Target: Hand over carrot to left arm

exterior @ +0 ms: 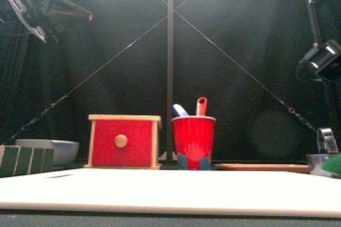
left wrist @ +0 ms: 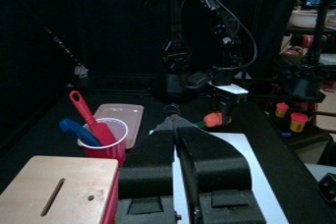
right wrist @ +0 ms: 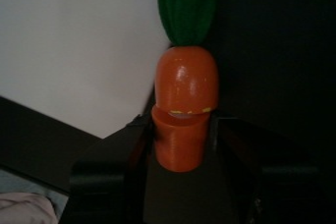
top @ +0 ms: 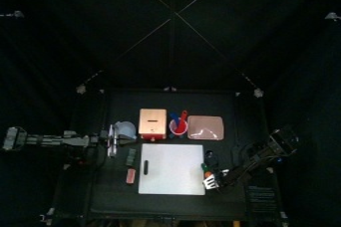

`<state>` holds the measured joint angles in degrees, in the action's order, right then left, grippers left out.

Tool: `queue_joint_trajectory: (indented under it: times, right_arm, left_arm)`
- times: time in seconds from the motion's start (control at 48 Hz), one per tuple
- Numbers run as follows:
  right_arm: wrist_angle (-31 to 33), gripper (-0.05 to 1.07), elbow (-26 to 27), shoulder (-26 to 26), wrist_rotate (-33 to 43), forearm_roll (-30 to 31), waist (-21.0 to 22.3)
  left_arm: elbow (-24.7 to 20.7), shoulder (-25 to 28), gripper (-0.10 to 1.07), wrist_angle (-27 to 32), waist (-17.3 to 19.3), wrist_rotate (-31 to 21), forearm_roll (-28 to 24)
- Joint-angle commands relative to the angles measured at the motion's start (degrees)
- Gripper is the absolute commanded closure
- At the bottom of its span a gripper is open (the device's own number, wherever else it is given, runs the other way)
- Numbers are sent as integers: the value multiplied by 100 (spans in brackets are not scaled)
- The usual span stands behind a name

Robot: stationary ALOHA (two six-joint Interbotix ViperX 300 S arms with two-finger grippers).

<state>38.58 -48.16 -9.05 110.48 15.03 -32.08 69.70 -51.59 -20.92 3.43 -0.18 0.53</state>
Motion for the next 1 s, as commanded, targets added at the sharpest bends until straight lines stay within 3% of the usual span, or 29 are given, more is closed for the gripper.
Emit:
queue_joint_trajectory:
  times: [0.0, 0.271, 0.417, 0.604, 0.979]
  right_arm:
    - [-9, 43, 246, -290, -26, 475, 229]
    - [-360, 43, 571, -545, -44, 1854, 773]
    - [-826, 43, 633, -536, -158, 2408, 1248]
    - [-1345, 43, 747, -448, -633, 2988, 1863]
    - [-2971, 43, 1072, -176, -1389, 3067, 2848]
  left_arm:
    - [-88, 9, 52, -62, 9, 0, 0]
    - [-97, 88, 20, 70, 0, -18, 79]
    - [-167, 352, 7, 316, 70, -9, 659]
    - [-343, 668, 3, 378, -9, 70, 1310]
    - [-650, 940, 3, 422, -79, 229, 88]
